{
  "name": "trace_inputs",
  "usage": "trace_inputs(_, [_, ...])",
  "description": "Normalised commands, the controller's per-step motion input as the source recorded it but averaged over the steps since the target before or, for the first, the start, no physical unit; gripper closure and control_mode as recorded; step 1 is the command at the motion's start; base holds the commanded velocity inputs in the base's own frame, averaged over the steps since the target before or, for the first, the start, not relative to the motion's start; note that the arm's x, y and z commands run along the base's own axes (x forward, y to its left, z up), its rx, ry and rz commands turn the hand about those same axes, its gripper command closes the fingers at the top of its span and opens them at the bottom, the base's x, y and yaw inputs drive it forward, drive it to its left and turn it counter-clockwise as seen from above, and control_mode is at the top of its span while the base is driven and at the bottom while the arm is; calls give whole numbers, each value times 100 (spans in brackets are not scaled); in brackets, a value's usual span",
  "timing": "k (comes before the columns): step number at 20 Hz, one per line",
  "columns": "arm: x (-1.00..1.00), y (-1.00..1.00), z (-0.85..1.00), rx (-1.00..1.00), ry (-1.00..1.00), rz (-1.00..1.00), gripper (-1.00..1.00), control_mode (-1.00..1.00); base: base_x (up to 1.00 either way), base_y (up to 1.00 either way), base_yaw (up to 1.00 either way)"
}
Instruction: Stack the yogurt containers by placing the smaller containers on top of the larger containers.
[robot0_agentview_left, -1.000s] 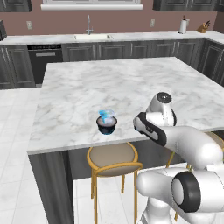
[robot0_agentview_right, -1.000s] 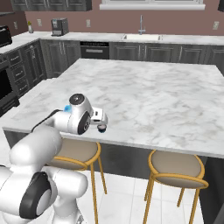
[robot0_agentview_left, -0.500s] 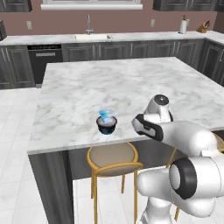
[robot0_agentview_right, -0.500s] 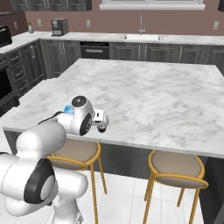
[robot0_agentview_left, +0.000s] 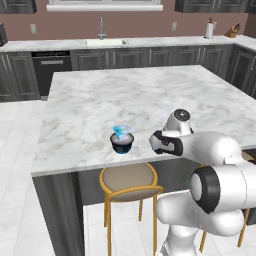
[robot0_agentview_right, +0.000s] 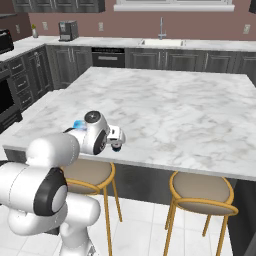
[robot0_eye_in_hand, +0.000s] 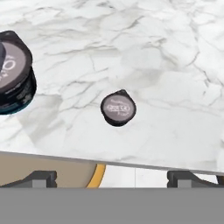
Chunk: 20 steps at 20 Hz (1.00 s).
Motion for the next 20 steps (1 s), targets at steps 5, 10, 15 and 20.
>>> trace_inputs(5, [16, 0, -10, 0, 0, 0, -100, -100, 0, 0, 0])
trace_inputs(10, [12, -3, -10, 0, 0, 0, -100, -100, 0, 0, 0])
trace_inputs(15, [11, -7, -13, 0, 0, 0, -100, -100, 0, 0, 0])
trace_inputs(20, [16, -4, -13, 0, 0, 0, -100, -100, 0, 0, 0])
